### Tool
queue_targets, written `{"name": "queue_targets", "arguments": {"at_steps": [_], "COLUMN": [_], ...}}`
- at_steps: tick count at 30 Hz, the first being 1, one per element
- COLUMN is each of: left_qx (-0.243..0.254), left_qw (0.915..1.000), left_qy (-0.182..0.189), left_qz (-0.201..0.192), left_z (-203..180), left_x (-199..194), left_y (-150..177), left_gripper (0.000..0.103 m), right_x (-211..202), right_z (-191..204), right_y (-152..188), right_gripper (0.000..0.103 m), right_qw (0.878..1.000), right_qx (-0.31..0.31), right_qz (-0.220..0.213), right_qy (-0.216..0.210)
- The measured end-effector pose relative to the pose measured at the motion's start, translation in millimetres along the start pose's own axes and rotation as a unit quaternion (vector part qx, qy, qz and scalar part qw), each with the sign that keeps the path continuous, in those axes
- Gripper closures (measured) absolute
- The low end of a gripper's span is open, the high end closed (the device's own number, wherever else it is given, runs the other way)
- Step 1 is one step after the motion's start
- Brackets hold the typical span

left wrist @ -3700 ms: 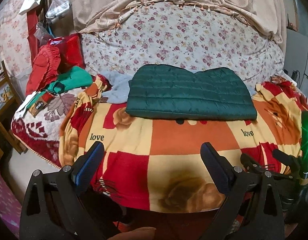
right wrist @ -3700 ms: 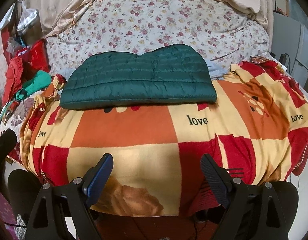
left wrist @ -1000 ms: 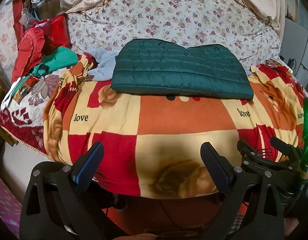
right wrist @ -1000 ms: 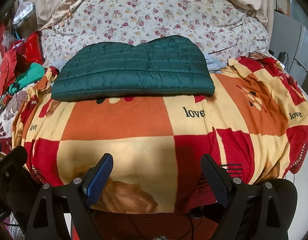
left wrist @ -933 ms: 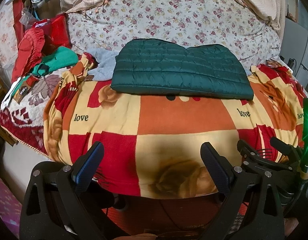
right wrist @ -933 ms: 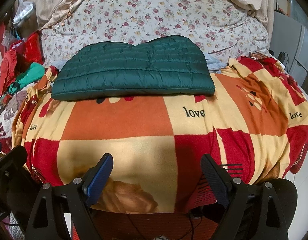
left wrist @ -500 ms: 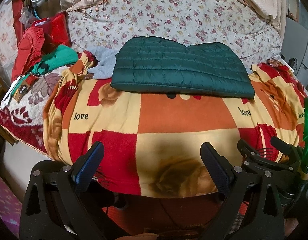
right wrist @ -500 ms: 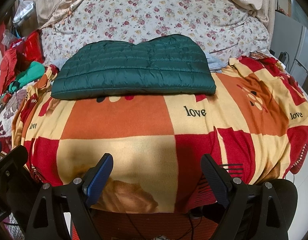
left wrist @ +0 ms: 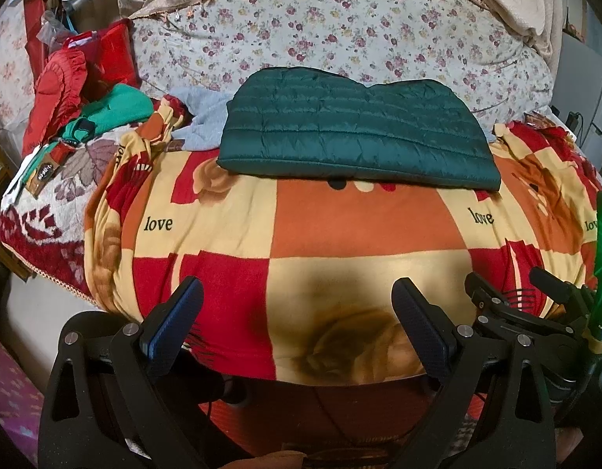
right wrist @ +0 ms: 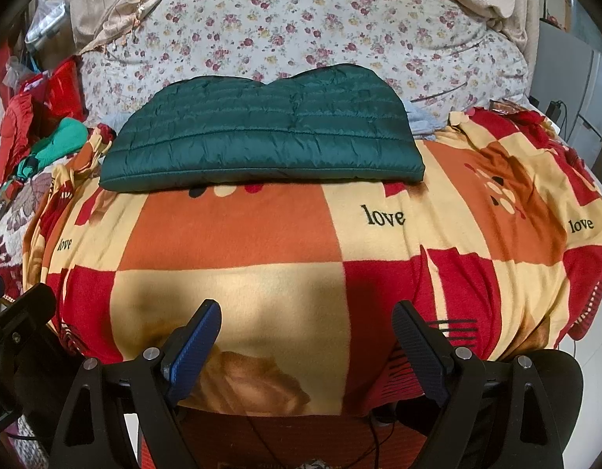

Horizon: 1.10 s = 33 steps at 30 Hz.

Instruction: Fold large clothes

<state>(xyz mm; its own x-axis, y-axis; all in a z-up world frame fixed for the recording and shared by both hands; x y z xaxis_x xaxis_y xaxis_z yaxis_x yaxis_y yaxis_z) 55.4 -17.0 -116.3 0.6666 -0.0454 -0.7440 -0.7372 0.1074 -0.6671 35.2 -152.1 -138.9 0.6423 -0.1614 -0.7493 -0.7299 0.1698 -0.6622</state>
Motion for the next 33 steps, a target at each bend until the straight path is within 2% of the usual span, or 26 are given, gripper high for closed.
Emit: {"name": "queue_targets", "arguments": {"at_steps": [12,18,33], "left_qx": [0.0,-0.001,-0.001], "left_qw": [1.0,0.9998,0.9995], "left_qy": [0.0,-0.003,0.0], "left_qz": [0.0,-0.019,-0.032], "left_z": [0.3,1.7,1.3], "left_x": [0.9,-5.1,-14.6], "left_y": [-0.8,-0.2,-6.1], "left_gripper": [0.006,0.006,0.006], "right_x": [0.6,0.7,-1.8], "right_z": [1.4,2.1,1.5], "right_y": [1.2,-0.5,-2.0], "right_gripper": [0.016,0.016,0.016], "right_qw": [1.0,1.0,1.0], "right_qx": [-0.008,-0.007,-0.006], "right_qz": [0.001,0.0,-0.002], "right_qy": [-0.003,-0.003,-0.005]}}
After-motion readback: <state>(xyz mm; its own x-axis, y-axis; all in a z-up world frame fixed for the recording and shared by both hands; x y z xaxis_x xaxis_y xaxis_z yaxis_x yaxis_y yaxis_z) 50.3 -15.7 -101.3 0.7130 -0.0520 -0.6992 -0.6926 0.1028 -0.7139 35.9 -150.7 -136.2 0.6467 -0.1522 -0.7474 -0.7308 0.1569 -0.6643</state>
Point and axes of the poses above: each gripper's, at about its wrist camera, not at the fingertips, and x roughly the way its jaws point, z to its left, y to its underside, the point moved 6 cm from there along x, roughly the way its jaws point, and after that the axes turned 2 degrees about x, right-handed, at the moved point
